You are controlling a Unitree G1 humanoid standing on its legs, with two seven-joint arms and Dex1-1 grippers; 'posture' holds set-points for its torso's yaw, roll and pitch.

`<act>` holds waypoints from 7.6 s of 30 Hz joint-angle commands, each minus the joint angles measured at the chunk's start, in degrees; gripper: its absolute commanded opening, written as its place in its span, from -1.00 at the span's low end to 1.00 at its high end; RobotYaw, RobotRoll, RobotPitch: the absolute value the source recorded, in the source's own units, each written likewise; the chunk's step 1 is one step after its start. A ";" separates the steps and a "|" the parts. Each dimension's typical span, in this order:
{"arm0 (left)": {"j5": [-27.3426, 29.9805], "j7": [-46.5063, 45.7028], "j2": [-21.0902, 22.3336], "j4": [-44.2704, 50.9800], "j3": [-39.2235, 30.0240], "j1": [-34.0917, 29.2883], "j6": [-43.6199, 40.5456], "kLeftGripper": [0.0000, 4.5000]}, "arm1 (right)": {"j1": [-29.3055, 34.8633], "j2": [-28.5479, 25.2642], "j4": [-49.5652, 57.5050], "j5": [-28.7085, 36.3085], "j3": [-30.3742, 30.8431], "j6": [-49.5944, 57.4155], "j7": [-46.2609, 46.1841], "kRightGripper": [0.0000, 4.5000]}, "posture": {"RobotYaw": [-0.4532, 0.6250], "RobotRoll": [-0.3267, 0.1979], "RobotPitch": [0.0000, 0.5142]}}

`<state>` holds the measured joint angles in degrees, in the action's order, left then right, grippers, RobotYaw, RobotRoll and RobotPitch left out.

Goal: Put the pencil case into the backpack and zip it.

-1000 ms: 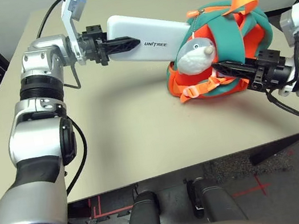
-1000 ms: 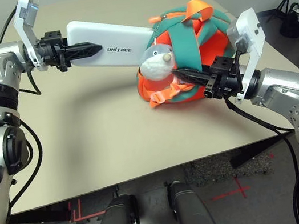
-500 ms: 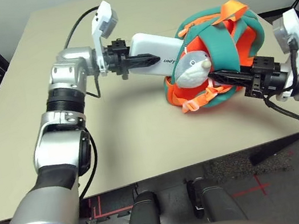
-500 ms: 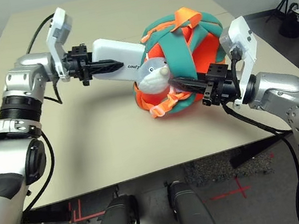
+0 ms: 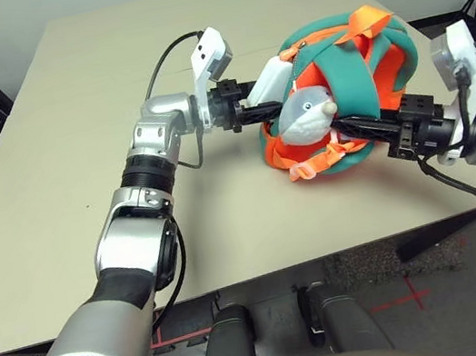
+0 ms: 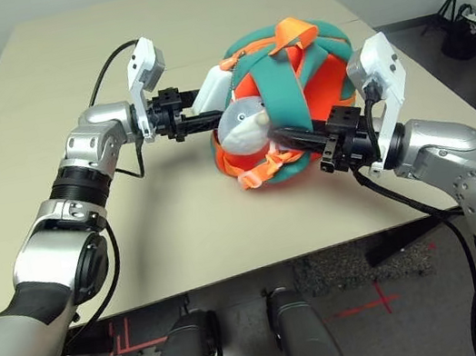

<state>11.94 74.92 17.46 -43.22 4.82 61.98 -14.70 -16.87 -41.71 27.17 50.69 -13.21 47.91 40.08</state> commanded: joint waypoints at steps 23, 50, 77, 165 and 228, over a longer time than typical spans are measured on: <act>6.73 -3.25 8.37 18.00 -3.48 -4.80 -16.62 0.39 | 0.38 1.57 0.02 -2.56 2.96 -3.19 2.08 -0.95 | -0.04 0.25 -0.68; 5.22 -2.29 4.09 12.99 0.71 -5.13 -13.81 -1.00 | 2.25 2.23 2.40 -1.68 1.64 -2.95 0.24 -0.95 | -0.11 0.25 -0.67; 0.08 -4.40 -5.57 -0.63 2.35 -0.76 -0.29 -1.00 | 3.40 3.08 3.95 -1.18 1.47 -3.53 -1.91 -0.95 | -0.18 0.25 -0.69; 5.42 -1.18 17.92 21.16 3.88 -4.97 -15.13 -1.00 | 4.14 2.11 2.03 -6.37 5.08 -5.87 0.35 -0.95 | -0.12 0.25 -0.71; 6.09 -12.52 24.79 21.34 -10.18 -27.00 -20.12 1.00 | 10.76 -18.98 -22.33 -13.55 -10.25 -12.01 19.76 0.99 | 0.05 0.25 -0.66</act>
<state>17.69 65.22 42.91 -22.62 -3.53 36.08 -36.29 -5.59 -61.03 7.48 38.76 -21.81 38.06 60.27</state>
